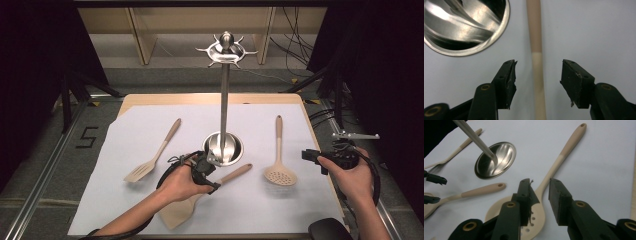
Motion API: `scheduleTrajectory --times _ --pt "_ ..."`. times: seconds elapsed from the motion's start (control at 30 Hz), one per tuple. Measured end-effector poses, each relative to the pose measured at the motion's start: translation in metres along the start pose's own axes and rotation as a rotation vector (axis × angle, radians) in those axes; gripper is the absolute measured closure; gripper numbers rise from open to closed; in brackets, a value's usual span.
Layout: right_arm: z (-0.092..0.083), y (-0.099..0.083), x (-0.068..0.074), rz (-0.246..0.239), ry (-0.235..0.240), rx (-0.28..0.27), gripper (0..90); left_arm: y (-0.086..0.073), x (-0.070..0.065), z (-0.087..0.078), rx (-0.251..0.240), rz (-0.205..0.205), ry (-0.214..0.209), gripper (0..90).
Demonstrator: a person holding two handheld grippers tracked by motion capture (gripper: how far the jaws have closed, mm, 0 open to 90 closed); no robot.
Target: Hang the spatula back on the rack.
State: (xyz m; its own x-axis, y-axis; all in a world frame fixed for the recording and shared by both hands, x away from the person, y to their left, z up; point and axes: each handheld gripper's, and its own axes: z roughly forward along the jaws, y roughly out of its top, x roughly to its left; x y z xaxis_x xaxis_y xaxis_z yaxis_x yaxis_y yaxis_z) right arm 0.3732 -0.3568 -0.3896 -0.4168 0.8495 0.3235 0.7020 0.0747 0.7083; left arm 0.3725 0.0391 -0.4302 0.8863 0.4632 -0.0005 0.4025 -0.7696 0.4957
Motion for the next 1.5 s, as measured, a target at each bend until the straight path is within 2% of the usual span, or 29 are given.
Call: scheduleTrajectory --times 0.07,0.1,0.13,0.23,0.3,0.37,0.4,0.43,0.53,0.57,0.6,0.63,0.67,0.7,0.77,0.8,0.83,0.87,0.9,0.97,1.07,1.1,1.2,1.27,1.3,1.37,1.4,1.43,1.5 --pt "0.000 0.000 0.000 -0.006 -0.010 -0.003 71.8 0.001 0.000 0.002 0.010 -0.007 -0.006 44.8" --pt "-0.001 0.000 0.004 0.021 -0.004 0.005 71.8 0.002 0.001 0.003 0.036 -0.004 -0.006 44.8" --pt "-0.002 0.000 0.002 -0.010 -0.015 -0.006 71.8 0.002 0.001 0.004 0.046 -0.006 -0.002 44.8" --pt "-0.002 0.000 0.000 -0.003 0.011 -0.021 71.8 0.004 0.002 0.006 0.095 -0.017 -0.002 46.2" --pt "-0.002 0.000 0.001 -0.001 -0.007 -0.017 71.8 0.004 0.001 0.008 0.106 -0.025 -0.011 46.9" --pt "0.000 -0.002 0.001 -0.015 -0.005 -0.012 71.8 0.006 0.000 0.010 0.151 -0.020 -0.034 47.2" --pt "-0.001 -0.002 0.007 0.035 0.007 0.010 71.9 0.007 0.001 0.012 0.169 -0.012 -0.033 48.5" --pt "0.000 -0.002 0.006 0.013 -0.009 0.005 71.9 0.009 0.002 0.015 0.192 -0.008 -0.027 48.8" --pt "-0.001 -0.001 0.008 0.027 -0.006 0.006 71.8 0.012 0.005 0.019 0.219 0.004 -0.022 51.7" --pt "-0.002 0.000 0.007 -0.010 -0.003 -0.007 71.8 0.013 0.006 0.022 0.235 0.014 -0.023 52.0" --pt "-0.002 0.000 0.009 0.006 -0.013 -0.008 71.9 0.014 0.005 0.025 0.267 0.028 -0.023 52.3" --pt "-0.002 0.000 0.009 -0.014 -0.017 -0.004 71.8 0.014 0.000 0.028 0.236 -0.013 -0.027 52.8" --pt "-0.002 0.000 0.010 0.010 -0.006 0.000 71.8 0.015 -0.001 0.029 0.238 -0.019 -0.035 53.1" --pt "-0.002 0.000 0.010 -0.015 -0.016 0.003 71.8 0.016 -0.002 0.030 0.232 -0.016 -0.031 53.2" --pt "-0.003 0.000 0.010 -0.015 -0.008 0.007 71.8 0.017 -0.003 0.031 0.240 -0.014 -0.031 55.1" --pt "-0.001 0.000 0.012 0.017 0.001 0.008 71.7 0.017 -0.003 0.032 0.251 -0.013 -0.030 55.1" --pt "0.000 0.000 0.013 0.019 0.003 0.016 71.6 0.017 -0.002 0.036 0.279 -0.020 -0.042 57.1" --pt "0.001 0.000 0.009 -0.022 -0.004 0.008 71.6 0.017 -0.002 0.036 0.279 -0.020 -0.042 57.7" --pt "0.001 0.000 0.009 -0.022 -0.004 0.008 71.6 0.017 -0.001 0.039 0.292 -0.025 -0.046 57.7" --pt "0.002 -0.001 0.013 0.024 -0.002 0.019 71.5 0.018 0.000 0.042 0.306 -0.047 -0.046 59.6" --pt "0.002 -0.001 0.013 0.030 0.012 0.014 71.5 0.019 0.001 0.043 0.293 -0.059 -0.039 62.0" --pt "0.000 0.000 0.012 0.023 -0.013 0.030 71.5 0.020 0.001 0.042 0.314 -0.058 -0.033 62.0" --pt "0.001 0.001 0.010 -0.016 -0.020 0.021 71.5 0.021 -0.001 0.043 0.326 -0.055 -0.014 67.4" --pt "0.002 0.001 0.014 0.020 0.007 0.022 71.4 0.023 -0.001 0.043 0.339 -0.049 -0.014 74.1" --pt "0.003 0.000 0.015 0.031 0.000 0.021 71.4 0.023 -0.001 0.044 0.337 -0.049 -0.013 76.2" --pt "0.002 0.001 0.013 -0.019 -0.002 0.018 71.3 0.022 -0.002 0.043 0.326 -0.067 -0.012 77.1" --pt "0.002 0.001 0.013 -0.021 0.002 0.016 71.3 0.020 -0.001 0.042 0.315 -0.069 -0.014 77.2" --pt "0.002 0.000 0.015 0.017 0.009 0.028 71.3 0.018 -0.001 0.042 0.293 -0.087 -0.018 77.4" --pt "0.002 0.000 0.015 0.013 -0.003 0.030 71.3 0.017 0.000 0.041 0.282 -0.086 -0.019 77.6"
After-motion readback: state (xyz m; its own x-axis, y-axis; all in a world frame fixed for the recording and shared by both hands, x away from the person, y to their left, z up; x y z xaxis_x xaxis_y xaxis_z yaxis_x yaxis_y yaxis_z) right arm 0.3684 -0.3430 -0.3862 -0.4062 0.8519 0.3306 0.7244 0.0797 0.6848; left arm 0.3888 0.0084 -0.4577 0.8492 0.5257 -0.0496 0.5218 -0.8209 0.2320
